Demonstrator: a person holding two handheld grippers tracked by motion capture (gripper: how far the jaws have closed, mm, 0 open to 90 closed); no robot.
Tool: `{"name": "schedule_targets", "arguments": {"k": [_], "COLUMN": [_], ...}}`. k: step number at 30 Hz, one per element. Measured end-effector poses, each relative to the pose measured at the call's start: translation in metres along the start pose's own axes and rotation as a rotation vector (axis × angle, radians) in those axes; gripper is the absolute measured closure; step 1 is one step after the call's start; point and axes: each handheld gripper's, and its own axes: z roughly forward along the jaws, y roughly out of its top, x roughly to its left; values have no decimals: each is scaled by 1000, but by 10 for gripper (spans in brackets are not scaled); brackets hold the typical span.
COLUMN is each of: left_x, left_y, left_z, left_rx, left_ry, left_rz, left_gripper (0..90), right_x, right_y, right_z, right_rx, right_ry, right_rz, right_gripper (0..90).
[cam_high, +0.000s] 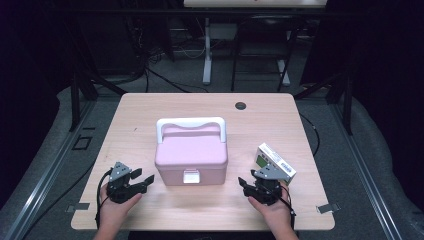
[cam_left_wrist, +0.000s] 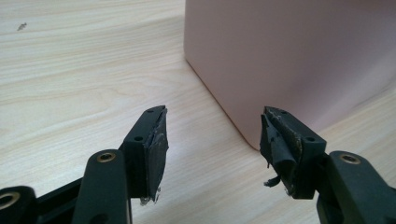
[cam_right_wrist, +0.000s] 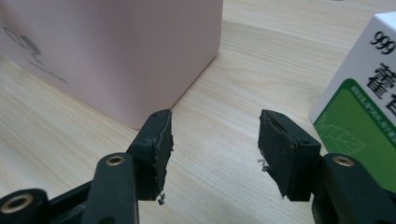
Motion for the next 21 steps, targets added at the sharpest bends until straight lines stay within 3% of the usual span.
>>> {"name": "schedule_targets", "arguments": {"k": [6, 8, 10, 13, 15, 21], "left_x": [-3, -2, -1, -1, -1, 1], "left_y": [4, 4, 5, 5, 4, 3], "left_z": [7, 8, 12, 13, 12, 8], "left_rx": [-24, -15, 4, -3, -4, -11], "left_ry": [-51, -50, -22, -33, -34, -39], "left_rz": [-13, -11, -3, -23, -19, -32], "left_gripper": [413, 414, 417, 442, 507, 548], "right_x": [-6, -8, -9, -9, -8, -4], "right_y": [0, 1, 2, 2, 1, 5], "right_z": [-1, 2, 6, 9, 10, 10], "right_rx": [-17, -21, -30, -23, -19, -26], "right_ry": [10, 17, 33, 38, 36, 36], "right_rz": [19, 33, 33, 29, 25, 34], "right_gripper": [453, 459, 471, 484, 486, 508]}}
